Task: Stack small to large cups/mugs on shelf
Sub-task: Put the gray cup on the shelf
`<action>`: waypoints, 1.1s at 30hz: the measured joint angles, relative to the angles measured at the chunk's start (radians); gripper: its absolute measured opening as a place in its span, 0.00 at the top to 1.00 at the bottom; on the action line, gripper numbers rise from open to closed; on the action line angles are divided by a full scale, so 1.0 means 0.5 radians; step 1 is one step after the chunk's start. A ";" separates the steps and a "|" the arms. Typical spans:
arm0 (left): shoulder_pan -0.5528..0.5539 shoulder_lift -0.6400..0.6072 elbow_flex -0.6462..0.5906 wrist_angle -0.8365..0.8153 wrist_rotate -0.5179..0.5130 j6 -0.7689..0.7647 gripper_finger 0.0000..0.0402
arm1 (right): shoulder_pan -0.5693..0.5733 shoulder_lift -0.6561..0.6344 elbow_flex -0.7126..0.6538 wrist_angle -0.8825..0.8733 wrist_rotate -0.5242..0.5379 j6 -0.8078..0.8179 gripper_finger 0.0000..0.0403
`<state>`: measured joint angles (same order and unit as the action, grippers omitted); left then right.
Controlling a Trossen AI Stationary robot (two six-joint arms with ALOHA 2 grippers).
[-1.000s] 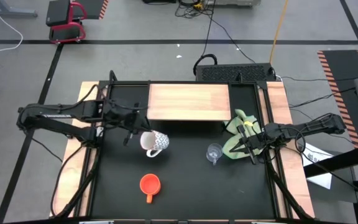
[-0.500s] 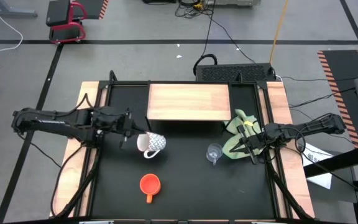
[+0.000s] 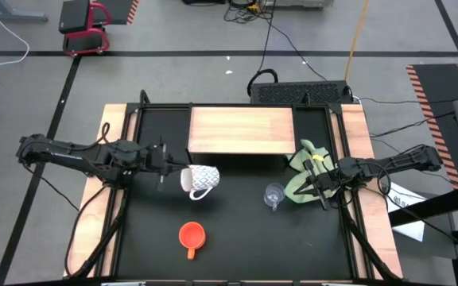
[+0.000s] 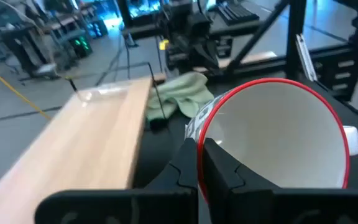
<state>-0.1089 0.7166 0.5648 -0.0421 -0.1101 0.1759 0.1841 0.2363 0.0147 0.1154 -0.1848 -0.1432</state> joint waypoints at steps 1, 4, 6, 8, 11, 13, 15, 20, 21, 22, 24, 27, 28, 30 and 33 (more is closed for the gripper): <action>0.000 0.001 0.000 0.026 -0.001 0.029 0.99 | 0.000 0.000 0.000 -0.001 0.000 0.000 1.00; 0.002 0.002 0.000 0.129 -0.060 0.098 0.99 | 0.000 0.000 0.000 0.000 0.000 0.000 1.00; 0.010 0.002 0.000 0.196 -0.167 0.131 0.99 | 0.000 0.000 0.000 -0.001 0.000 0.001 1.00; 0.037 0.002 0.000 0.241 -0.253 0.156 0.99 | 0.000 0.000 0.000 0.000 0.000 0.001 1.00; 0.098 0.002 0.032 0.248 -0.283 0.153 0.99 | 0.000 0.000 0.000 0.000 0.000 0.001 1.00; 0.144 0.005 0.059 0.250 -0.301 0.133 0.99 | 0.000 0.000 0.000 -0.001 0.000 0.001 1.00; 0.197 0.006 0.086 0.245 -0.316 0.110 0.99 | 0.000 0.000 0.000 0.000 0.000 0.001 1.00; 0.327 0.007 0.192 0.220 -0.319 0.064 0.99 | 0.000 0.000 0.000 0.000 0.000 0.000 1.00; 0.360 0.007 0.224 0.179 -0.310 0.065 0.99 | 0.000 0.000 0.000 0.000 0.000 0.000 1.00; 0.395 0.007 0.264 0.115 -0.302 0.069 0.99 | 0.000 0.000 0.000 0.000 0.000 0.000 1.00; 0.477 0.008 0.342 -0.008 -0.257 0.064 0.99 | 0.000 0.000 0.000 0.000 0.000 -0.001 1.00; 0.606 0.028 0.487 -0.138 -0.106 0.041 0.99 | 0.000 0.000 0.000 0.001 0.000 0.000 1.00; 0.649 0.035 0.540 -0.187 -0.062 0.035 0.99 | 0.000 0.001 0.000 0.001 0.000 0.000 1.00; 0.735 0.069 0.649 -0.317 -0.007 0.034 0.99 | 0.000 0.000 0.000 0.013 0.000 0.000 1.00; 0.875 0.169 0.832 -0.488 0.124 0.045 0.99 | 0.000 0.001 0.000 0.046 0.000 0.000 1.00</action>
<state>0.3288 0.8013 0.9806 -0.2861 -0.0483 0.1985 0.1841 0.2367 0.0147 0.1383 -0.1848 -0.1432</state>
